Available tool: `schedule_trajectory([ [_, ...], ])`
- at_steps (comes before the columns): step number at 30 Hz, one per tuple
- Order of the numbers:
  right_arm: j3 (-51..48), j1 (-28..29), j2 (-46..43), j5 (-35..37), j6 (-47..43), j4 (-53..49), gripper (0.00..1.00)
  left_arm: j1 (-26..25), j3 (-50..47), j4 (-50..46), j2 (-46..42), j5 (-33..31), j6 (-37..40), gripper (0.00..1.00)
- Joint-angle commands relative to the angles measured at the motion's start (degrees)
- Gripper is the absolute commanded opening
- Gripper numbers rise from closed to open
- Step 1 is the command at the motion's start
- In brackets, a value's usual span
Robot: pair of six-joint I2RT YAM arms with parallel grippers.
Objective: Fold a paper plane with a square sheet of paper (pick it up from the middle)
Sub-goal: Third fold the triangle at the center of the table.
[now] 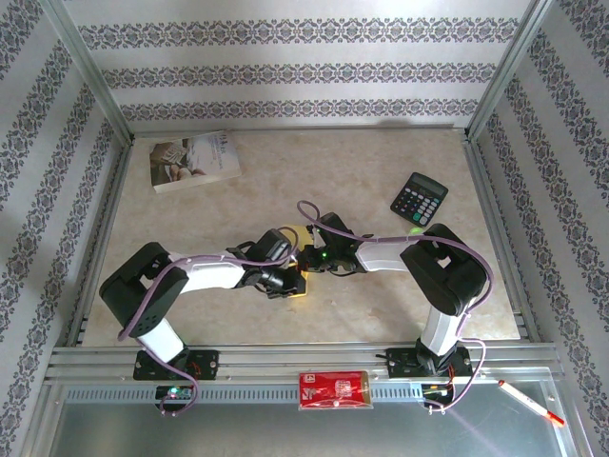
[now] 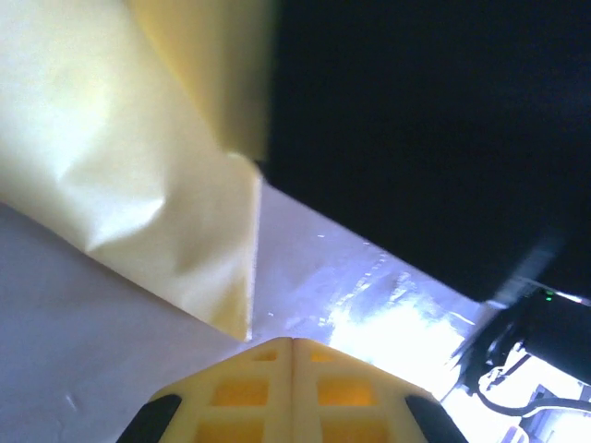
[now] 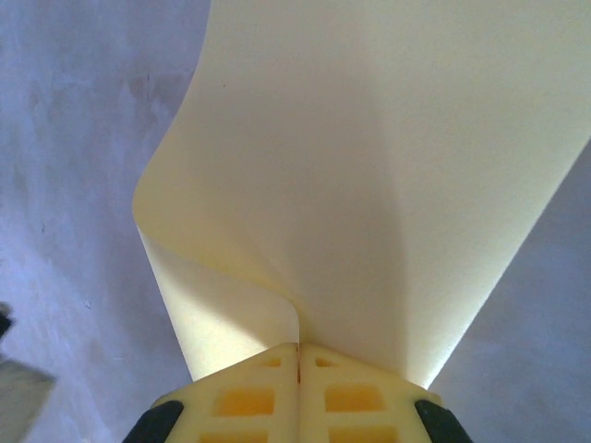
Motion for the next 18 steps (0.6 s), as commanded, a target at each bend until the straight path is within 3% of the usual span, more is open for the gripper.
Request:
schedule_trajectory([
  [1, -2.84, -0.72, 4.29, 4.33, 0.09, -6.58, 0.01, 3.42, -0.9, -0.01, -4.23, 0.92, 0.92, 0.0],
  [8, -3.0, -0.73, 4.22, 4.2, 0.17, -6.43, 0.01, 10.88, 0.13, 2.46, -3.09, 2.56, 1.07, 0.0],
  [18, -2.91, -0.88, 4.3, 4.07, 0.09, -6.52, 0.01, 11.76, 2.68, 5.89, 3.41, 4.07, 0.53, 0.0],
])
